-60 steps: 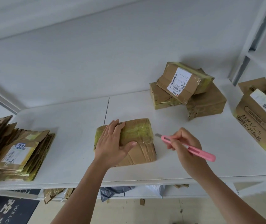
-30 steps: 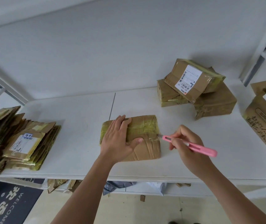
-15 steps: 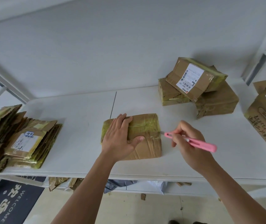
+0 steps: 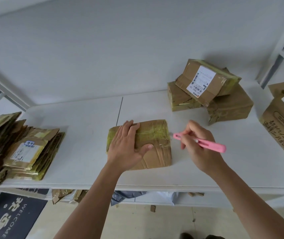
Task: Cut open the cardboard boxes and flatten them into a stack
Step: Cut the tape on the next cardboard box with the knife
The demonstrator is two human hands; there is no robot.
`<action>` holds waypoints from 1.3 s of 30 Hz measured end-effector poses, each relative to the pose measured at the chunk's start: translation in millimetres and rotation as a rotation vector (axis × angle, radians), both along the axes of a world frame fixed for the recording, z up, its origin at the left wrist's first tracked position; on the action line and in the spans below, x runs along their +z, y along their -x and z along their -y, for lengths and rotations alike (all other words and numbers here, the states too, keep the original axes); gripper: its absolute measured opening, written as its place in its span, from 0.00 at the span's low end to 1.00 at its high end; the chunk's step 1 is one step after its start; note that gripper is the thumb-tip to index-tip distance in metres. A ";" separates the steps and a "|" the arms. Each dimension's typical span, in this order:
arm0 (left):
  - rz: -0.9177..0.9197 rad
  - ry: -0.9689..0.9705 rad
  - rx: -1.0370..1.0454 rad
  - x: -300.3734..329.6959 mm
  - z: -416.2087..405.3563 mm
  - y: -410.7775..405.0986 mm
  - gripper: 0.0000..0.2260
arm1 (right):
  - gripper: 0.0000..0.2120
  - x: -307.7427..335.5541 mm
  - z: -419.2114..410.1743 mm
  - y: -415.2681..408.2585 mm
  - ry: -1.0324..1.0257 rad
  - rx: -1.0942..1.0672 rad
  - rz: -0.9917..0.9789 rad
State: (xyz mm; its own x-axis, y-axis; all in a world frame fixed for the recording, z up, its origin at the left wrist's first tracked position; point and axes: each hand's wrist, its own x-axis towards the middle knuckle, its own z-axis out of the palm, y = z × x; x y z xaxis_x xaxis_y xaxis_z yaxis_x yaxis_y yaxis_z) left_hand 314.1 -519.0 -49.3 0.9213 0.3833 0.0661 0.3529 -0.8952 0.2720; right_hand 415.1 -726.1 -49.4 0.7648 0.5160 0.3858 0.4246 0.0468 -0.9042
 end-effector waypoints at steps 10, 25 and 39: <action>-0.006 0.002 -0.008 1.1 0.9 2.2 0.46 | 0.15 -15.1 2.9 5.2 0.052 0.042 -0.031; -0.323 -0.045 0.424 50.6 11.2 -42.4 0.41 | 0.13 -6.7 18.5 10.0 -0.077 -0.181 -0.250; -0.176 0.256 0.495 53.8 13.6 -35.1 0.24 | 0.05 -15.5 0.1 46.4 -0.133 -0.325 -0.292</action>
